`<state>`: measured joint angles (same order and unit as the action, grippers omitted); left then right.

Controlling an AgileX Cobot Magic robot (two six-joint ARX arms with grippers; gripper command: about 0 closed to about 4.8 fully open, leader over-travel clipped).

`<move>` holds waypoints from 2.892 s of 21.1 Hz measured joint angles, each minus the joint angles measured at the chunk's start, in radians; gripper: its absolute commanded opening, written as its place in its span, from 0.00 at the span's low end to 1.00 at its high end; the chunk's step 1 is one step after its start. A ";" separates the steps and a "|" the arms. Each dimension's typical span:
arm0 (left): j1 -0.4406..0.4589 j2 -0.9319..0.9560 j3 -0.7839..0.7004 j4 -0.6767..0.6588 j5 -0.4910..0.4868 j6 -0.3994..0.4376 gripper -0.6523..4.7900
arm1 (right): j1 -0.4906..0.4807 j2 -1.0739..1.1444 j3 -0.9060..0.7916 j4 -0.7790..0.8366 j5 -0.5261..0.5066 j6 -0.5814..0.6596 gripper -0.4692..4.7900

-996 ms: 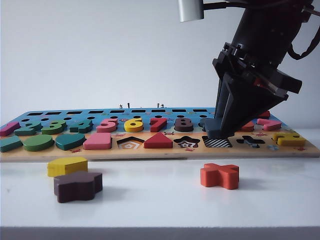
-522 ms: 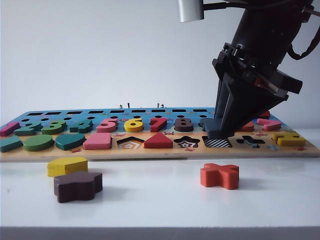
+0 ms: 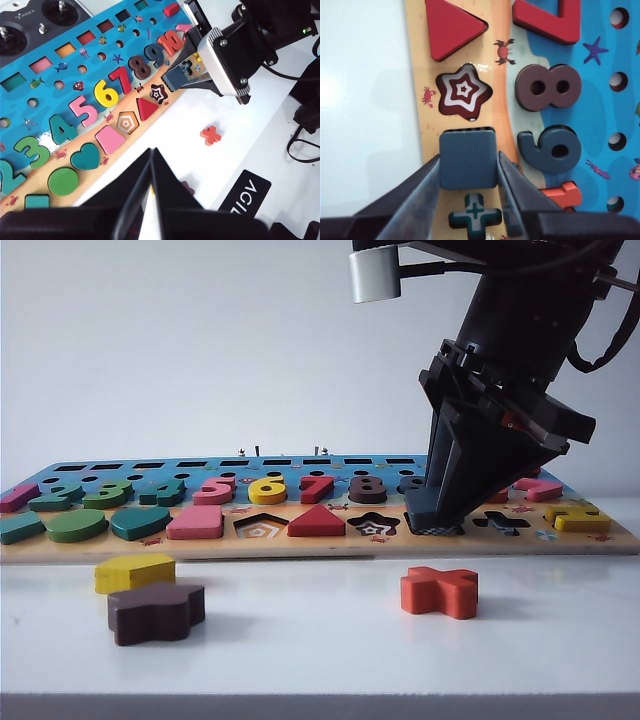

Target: Insert the cube into the slot.

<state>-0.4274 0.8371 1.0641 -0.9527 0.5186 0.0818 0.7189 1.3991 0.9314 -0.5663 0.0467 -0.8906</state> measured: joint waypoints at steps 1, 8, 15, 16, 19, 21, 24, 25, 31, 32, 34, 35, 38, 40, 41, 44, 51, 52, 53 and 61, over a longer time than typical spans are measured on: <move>0.000 0.000 0.000 0.000 0.000 0.000 0.15 | 0.000 0.001 0.000 0.002 0.000 0.000 0.14; 0.000 0.000 0.000 0.000 0.000 0.000 0.15 | 0.000 0.005 0.000 0.007 0.000 0.000 0.14; 0.000 0.000 0.000 0.000 0.000 0.000 0.15 | 0.000 0.005 0.000 0.007 0.000 0.000 0.14; 0.000 0.000 0.000 0.000 0.000 0.000 0.15 | 0.000 0.005 0.000 0.006 0.000 0.000 0.14; 0.000 0.000 0.000 0.000 0.000 0.000 0.15 | 0.000 0.005 0.000 0.006 0.000 0.000 0.14; 0.000 0.000 0.000 0.000 0.000 0.000 0.15 | 0.000 0.005 0.000 0.006 0.000 0.000 0.14; 0.000 0.000 0.000 0.000 0.000 0.000 0.15 | 0.000 0.005 0.000 0.006 0.000 0.000 0.14; 0.000 0.000 0.000 0.000 0.000 0.000 0.15 | 0.000 0.005 0.000 0.006 0.000 0.000 0.14; 0.000 0.000 0.000 0.000 0.000 0.000 0.15 | 0.000 0.005 0.000 0.005 0.000 0.000 0.14; 0.000 0.000 0.000 0.000 0.000 0.000 0.15 | 0.000 0.005 0.000 0.005 0.000 0.000 0.14; 0.000 0.000 0.000 0.000 0.000 0.000 0.15 | 0.000 0.005 0.000 0.004 0.000 0.000 0.14; 0.000 0.000 0.000 0.000 0.000 0.000 0.15 | 0.000 0.005 0.000 0.004 0.001 0.000 0.13; 0.000 0.000 0.000 0.000 0.000 0.000 0.15 | 0.000 0.005 0.000 0.004 0.003 -0.016 0.12; 0.000 0.000 0.000 0.000 0.000 0.000 0.15 | 0.000 0.005 0.000 0.004 0.006 -0.023 0.12; 0.000 0.000 0.000 0.000 0.000 0.000 0.15 | 0.000 0.005 0.000 0.003 0.006 -0.024 0.12; 0.000 0.000 0.000 0.000 0.000 0.000 0.15 | 0.000 0.005 0.000 0.000 0.006 -0.026 0.12; 0.000 0.000 0.000 0.000 0.000 0.000 0.15 | 0.000 0.005 0.000 0.000 0.006 -0.026 0.15; 0.000 0.000 0.000 0.000 0.000 0.000 0.15 | 0.000 0.005 0.000 0.000 0.006 -0.026 0.16; 0.000 0.000 0.000 0.000 0.000 0.000 0.15 | 0.000 0.005 0.000 0.000 0.006 -0.026 0.17; 0.000 0.000 0.000 0.000 0.000 0.000 0.15 | 0.000 0.005 0.000 0.000 0.003 -0.005 0.28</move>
<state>-0.4274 0.8371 1.0641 -0.9527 0.5186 0.0818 0.7189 1.4036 0.9314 -0.5663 0.0498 -0.8959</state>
